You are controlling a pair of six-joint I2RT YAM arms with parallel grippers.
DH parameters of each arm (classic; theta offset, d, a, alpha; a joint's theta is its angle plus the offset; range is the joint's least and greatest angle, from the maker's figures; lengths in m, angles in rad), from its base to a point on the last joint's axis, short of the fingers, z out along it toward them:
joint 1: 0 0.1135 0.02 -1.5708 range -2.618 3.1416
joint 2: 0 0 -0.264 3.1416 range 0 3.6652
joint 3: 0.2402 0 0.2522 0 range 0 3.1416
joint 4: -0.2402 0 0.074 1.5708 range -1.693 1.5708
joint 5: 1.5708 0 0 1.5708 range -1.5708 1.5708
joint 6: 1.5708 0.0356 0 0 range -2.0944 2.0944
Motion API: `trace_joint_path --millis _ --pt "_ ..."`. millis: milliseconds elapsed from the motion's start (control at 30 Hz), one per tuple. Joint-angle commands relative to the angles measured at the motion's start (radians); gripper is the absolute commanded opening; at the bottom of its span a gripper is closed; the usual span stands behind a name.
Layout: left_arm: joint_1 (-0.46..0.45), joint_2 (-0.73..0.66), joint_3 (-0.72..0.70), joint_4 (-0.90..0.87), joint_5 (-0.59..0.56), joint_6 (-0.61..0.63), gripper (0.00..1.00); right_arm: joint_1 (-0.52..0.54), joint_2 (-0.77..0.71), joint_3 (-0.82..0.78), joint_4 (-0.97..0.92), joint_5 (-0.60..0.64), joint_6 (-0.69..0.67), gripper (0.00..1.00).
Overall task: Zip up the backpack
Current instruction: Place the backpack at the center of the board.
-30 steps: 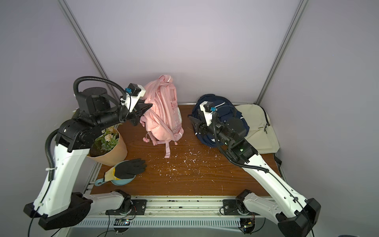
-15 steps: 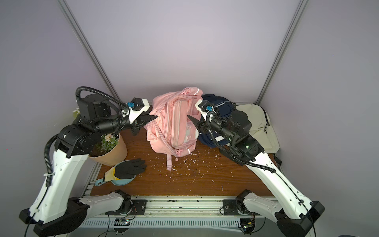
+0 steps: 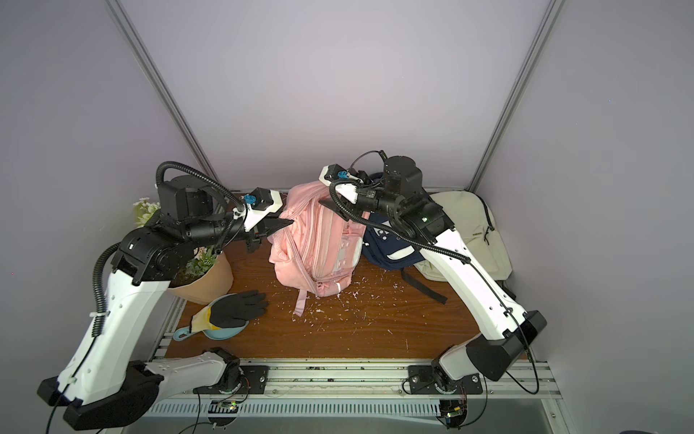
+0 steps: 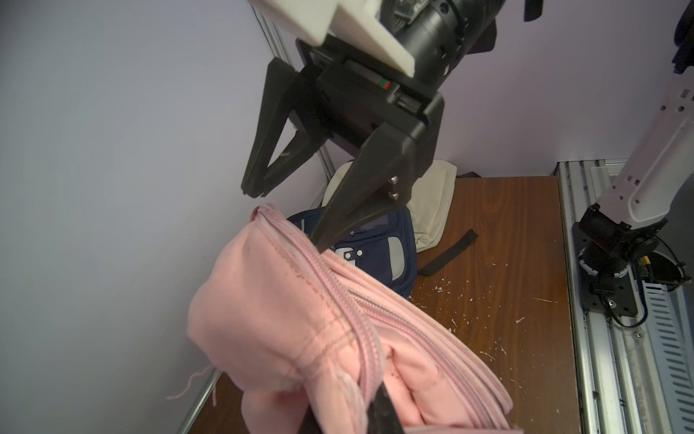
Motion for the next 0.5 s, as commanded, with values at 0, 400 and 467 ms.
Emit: trace_joint_path --millis 0,400,467 --pt "-0.017 -0.034 0.044 0.238 0.072 0.062 0.0 0.0 0.061 0.104 -0.11 -0.104 -0.079 0.57" --pt "-0.021 -0.028 0.016 0.364 -0.338 -0.093 0.09 0.002 0.085 0.013 0.132 0.09 0.113 0.0" --pt "-0.021 -0.042 -0.024 0.466 -0.67 -0.239 0.25 0.002 0.082 -0.011 0.234 0.317 0.285 0.0"
